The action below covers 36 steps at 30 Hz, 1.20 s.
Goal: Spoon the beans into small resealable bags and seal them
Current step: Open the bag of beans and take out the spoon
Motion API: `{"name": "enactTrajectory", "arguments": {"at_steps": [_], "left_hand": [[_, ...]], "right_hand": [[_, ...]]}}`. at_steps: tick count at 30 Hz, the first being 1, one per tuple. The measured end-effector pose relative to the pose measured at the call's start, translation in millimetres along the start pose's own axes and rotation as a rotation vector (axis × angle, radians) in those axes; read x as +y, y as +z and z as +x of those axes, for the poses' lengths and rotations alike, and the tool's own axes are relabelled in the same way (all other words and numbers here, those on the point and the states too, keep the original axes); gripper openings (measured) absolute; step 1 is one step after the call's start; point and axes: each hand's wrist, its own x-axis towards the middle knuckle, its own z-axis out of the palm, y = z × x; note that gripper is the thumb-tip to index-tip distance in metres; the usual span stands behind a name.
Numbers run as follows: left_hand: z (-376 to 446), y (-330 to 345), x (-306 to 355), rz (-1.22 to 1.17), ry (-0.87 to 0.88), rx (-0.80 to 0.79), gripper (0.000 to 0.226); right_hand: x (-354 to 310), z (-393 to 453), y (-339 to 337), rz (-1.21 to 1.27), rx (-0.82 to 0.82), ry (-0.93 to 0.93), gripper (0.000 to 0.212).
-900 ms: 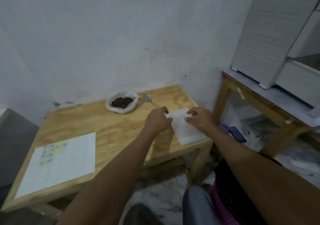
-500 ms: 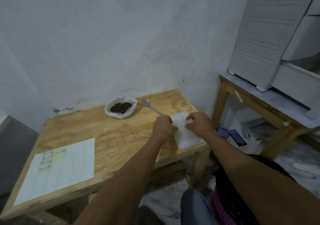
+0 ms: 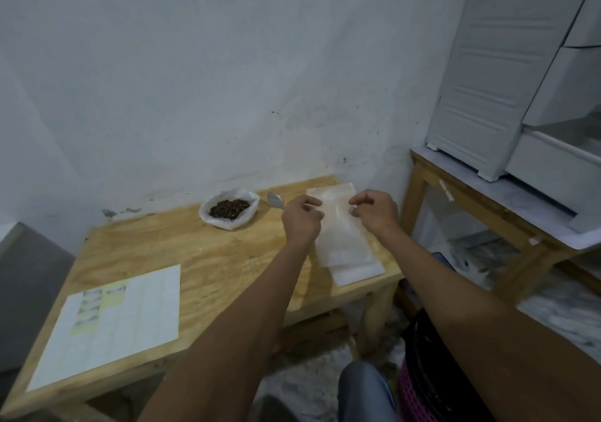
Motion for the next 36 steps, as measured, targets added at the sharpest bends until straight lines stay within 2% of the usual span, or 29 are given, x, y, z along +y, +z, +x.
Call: {"name": "enactTrajectory", "arguments": {"at_steps": [3, 7, 11, 15, 17, 20, 23, 27, 32, 36], "left_hand": [[8.5, -15.2, 14.6, -0.152, 0.012, -0.004, 0.021], [16.2, -50.4, 32.1, -0.245, 0.035, -0.074, 0.015], [18.4, -88.0, 41.9, -0.241, 0.102, -0.125, 0.014], [22.8, -115.4, 40.3, -0.151, 0.194, -0.100, 0.016], [23.9, -125.3, 38.5, -0.078, 0.239, -0.031, 0.014], [23.2, -133.9, 34.3, 0.087, 0.331, 0.152, 0.011], [22.6, -139.8, 31.7, 0.115, 0.360, 0.258, 0.021], [20.9, -148.8, 37.7, -0.031, 0.329, 0.237, 0.029], [19.7, -158.1, 40.8, -0.398, 0.085, 0.119, 0.018], [15.7, -165.7, 44.7, -0.471, 0.046, 0.098, 0.012]], "right_hand": [[-22.3, 1.1, -3.6, 0.232, -0.032, 0.041, 0.024], [-61.9, -1.2, -7.3, 0.460, -0.141, 0.030, 0.018], [-98.5, -4.9, -4.5, 0.343, -0.323, -0.058, 0.011], [-124.4, -13.6, 12.8, 0.178, -0.425, -0.161, 0.023], [-132.7, -17.3, 25.2, 0.131, -0.436, -0.200, 0.025], [-139.3, -19.2, 46.2, 0.066, -0.422, -0.262, 0.027], [-144.0, -21.9, 66.0, 0.044, -0.390, -0.293, 0.029], [-145.9, -24.5, 85.0, 0.043, -0.375, -0.318, 0.030], [-149.0, -31.7, 102.1, 0.052, -0.360, -0.327, 0.032], [-148.5, -38.0, 113.0, 0.098, -0.365, -0.328, 0.032]]}}
